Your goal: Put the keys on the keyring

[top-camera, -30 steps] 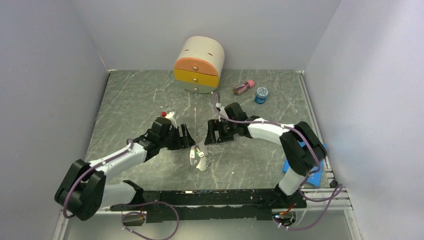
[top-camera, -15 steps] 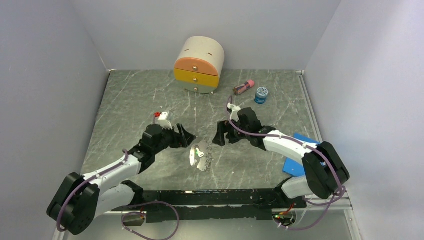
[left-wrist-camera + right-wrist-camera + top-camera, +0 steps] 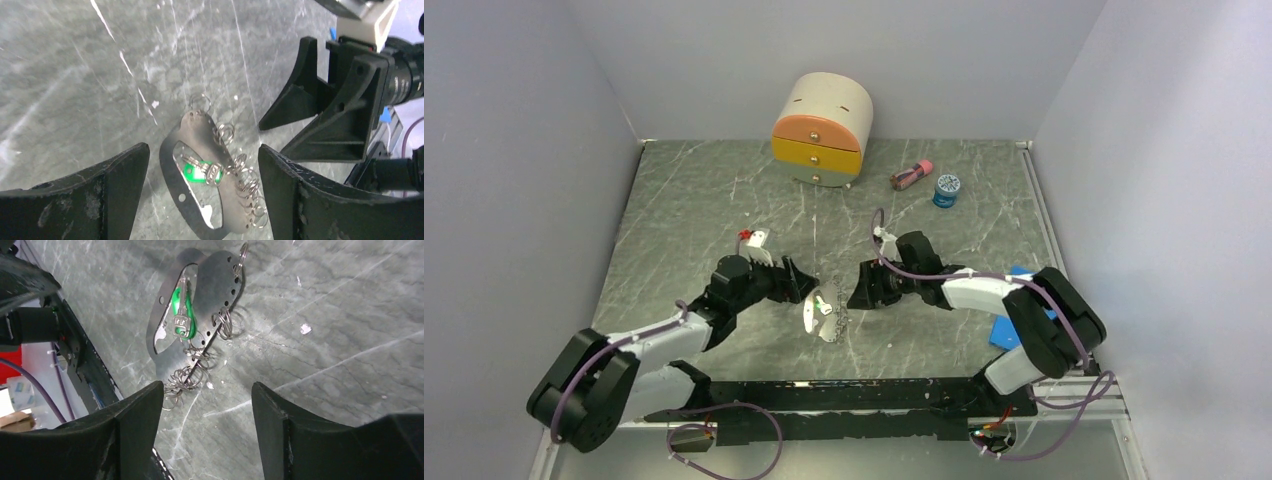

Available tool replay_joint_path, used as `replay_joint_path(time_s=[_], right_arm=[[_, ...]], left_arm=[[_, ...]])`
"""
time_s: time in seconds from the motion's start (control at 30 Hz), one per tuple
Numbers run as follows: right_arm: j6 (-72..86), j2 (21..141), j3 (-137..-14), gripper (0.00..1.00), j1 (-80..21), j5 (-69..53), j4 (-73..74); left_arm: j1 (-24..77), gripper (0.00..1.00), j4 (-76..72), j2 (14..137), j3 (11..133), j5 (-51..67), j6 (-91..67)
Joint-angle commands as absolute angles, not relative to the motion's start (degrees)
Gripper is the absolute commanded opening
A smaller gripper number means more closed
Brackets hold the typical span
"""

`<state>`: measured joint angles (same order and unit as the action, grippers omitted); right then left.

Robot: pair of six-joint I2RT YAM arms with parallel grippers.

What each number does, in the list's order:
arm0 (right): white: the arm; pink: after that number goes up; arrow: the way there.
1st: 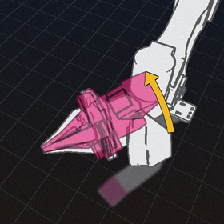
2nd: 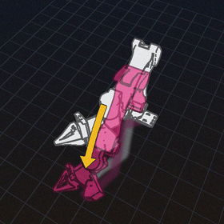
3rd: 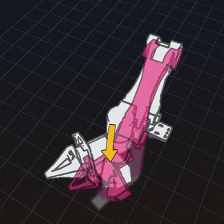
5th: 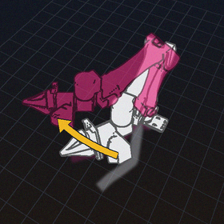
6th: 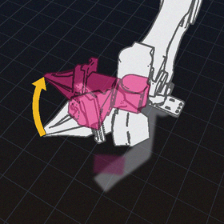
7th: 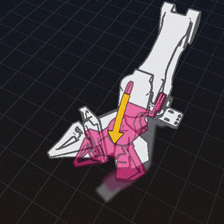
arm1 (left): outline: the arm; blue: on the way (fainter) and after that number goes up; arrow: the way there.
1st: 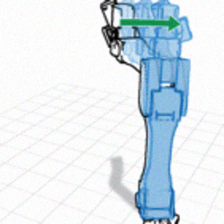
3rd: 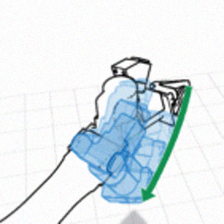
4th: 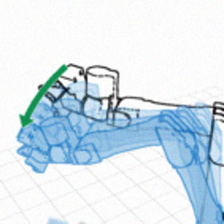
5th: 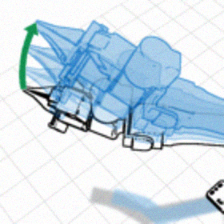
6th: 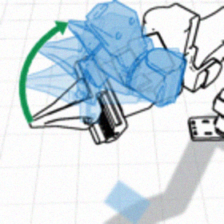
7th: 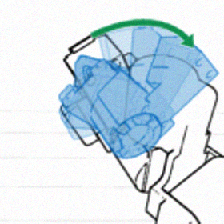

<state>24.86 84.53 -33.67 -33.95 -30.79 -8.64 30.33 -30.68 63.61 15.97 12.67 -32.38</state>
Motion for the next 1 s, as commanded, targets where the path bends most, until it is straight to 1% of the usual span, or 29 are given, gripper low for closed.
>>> replay_joint_path(time_s=[0.0,0.07,0.17,0.37,0.67,0.8,0.97], right_arm=[[26.7,88.0,-34.0,0.66,-34.0,-35.0,-14.5],[26.8,89.0,-34.4,0.64,-34.1,-35.2,-14.9],[26.7,90.0,-35.5,0.63,-34.1,-35.0,-14.7],[27.0,91.6,-36.8,0.60,-34.0,-35.1,-15.1],[28.5,95.7,-38.0,0.46,-34.0,-38.1,-17.1],[28.4,96.5,-38.0,0.45,-34.1,-40.1,-16.8],[27.6,95.5,-36.9,0.45,-34.0,-41.1,-14.4]], left_arm=[[30.1,0.83,-35.5,68.9,17.7,20.8,-28.6],[30.6,0.79,-38.8,71.9,17.8,24.7,-28.3],[32.5,0.73,-41.4,75.4,18.3,27.5,-27.6],[37.5,0.65,-37.2,77.3,20.4,28.0,-25.8],[40.5,0.60,-33.5,74.8,18.8,25.1,-27.5],[41.0,0.55,-32.9,75.7,18.9,26.2,-27.5],[41.9,0.53,-34.7,76.9,18.1,25.9,-28.2]])
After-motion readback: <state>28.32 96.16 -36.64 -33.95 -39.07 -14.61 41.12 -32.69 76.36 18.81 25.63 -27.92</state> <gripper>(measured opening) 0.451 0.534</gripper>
